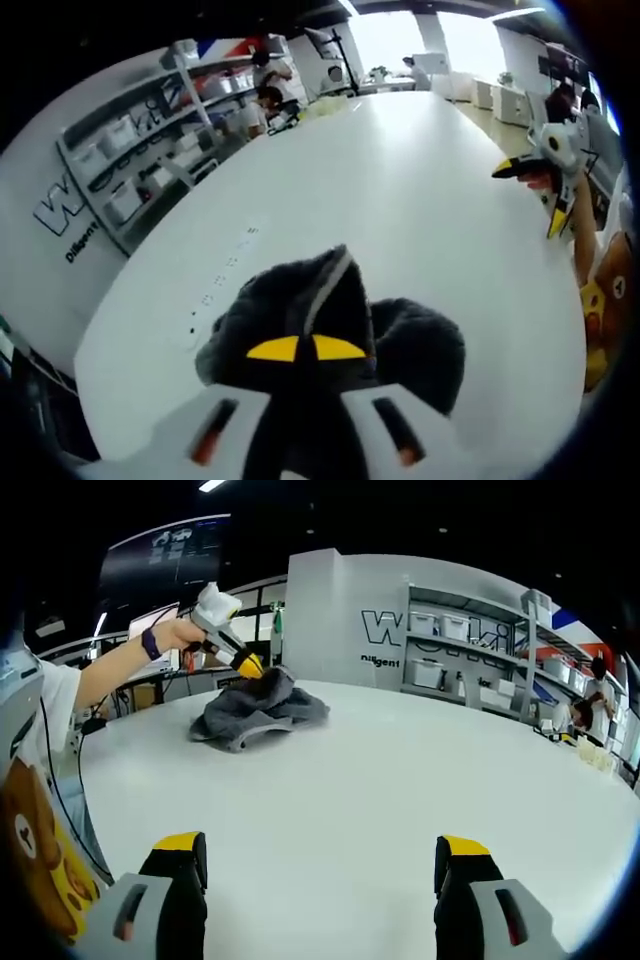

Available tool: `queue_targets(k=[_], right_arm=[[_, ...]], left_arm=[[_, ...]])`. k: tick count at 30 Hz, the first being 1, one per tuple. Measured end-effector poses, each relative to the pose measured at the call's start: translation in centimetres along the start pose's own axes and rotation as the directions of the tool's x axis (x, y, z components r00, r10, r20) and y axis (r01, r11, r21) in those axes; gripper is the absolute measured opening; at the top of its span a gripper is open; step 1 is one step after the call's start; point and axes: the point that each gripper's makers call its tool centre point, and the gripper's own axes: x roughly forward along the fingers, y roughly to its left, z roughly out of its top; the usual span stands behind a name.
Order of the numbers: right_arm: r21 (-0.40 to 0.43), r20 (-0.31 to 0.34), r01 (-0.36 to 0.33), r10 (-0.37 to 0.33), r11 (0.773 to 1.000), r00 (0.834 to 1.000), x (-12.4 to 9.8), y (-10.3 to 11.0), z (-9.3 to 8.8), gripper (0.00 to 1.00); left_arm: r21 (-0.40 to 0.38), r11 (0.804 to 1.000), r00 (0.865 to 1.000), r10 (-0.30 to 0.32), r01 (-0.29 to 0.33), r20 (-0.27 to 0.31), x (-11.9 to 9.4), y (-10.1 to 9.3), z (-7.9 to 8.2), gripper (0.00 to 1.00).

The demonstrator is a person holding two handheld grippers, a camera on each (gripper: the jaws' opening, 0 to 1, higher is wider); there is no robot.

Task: Fold the towel on the table until its edges align and the towel forms a compact rectangular stack.

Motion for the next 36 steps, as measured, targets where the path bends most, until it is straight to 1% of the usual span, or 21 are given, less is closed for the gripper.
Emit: queue_targets(k=[8, 15, 20, 22, 24, 28, 31, 36], right_arm=[[-0.003, 0.000, -0.007, 0.007, 1.000, 1.000, 0.1, 0.1, 0.0, 0.99], [-0.006, -0.002, -0.010, 0.010, 1.000, 1.000, 0.1, 0.2, 0.0, 0.99], [-0.011, -0.002, -0.014, 0.013, 1.000, 1.000, 0.1, 0.4, 0.1, 0.99], [-0.013, -0.001, -0.015, 0.015, 1.000, 1.000, 0.1, 0.5, 0.2, 0.99], [-0.014, -0.002, -0.015, 0.015, 1.000, 1.000, 0.1, 0.6, 0.3, 0.99], [-0.018, 0.000, -0.018, 0.018, 1.000, 1.000, 0.0, 0.7, 0.4, 0.99], [-0.021, 0.001, -0.022, 0.022, 1.000, 1.000, 0.0, 0.9, 0.5, 0.99], [-0.020, -0.001, -0.022, 0.022, 1.000, 1.000, 0.0, 0.8, 0.5, 0.99]], left_arm=[[0.001, 1.000, 0.999, 0.024, -0.024, 0.044, -1.2, 0.3, 1.7, 0.04], [0.000, 0.998, 0.991, 0.056, -0.057, 0.120, -3.1, 0.4, 4.2, 0.03], [0.011, 0.997, 0.983, 0.079, -0.082, 0.169, -4.7, 0.5, 6.0, 0.03], [0.012, 0.994, 0.974, 0.102, -0.107, 0.203, -5.9, 1.0, 7.2, 0.03], [0.019, 0.992, 0.969, 0.119, -0.126, 0.218, -7.0, 1.6, 8.1, 0.03], [0.027, 0.987, 0.960, 0.149, -0.160, 0.236, -8.7, 2.6, 9.6, 0.03], [0.033, 0.983, 0.956, 0.170, -0.183, 0.240, -9.7, 3.2, 10.5, 0.03], [0.048, 0.981, 0.956, 0.173, -0.190, 0.235, -11.0, 3.9, 12.0, 0.03]])
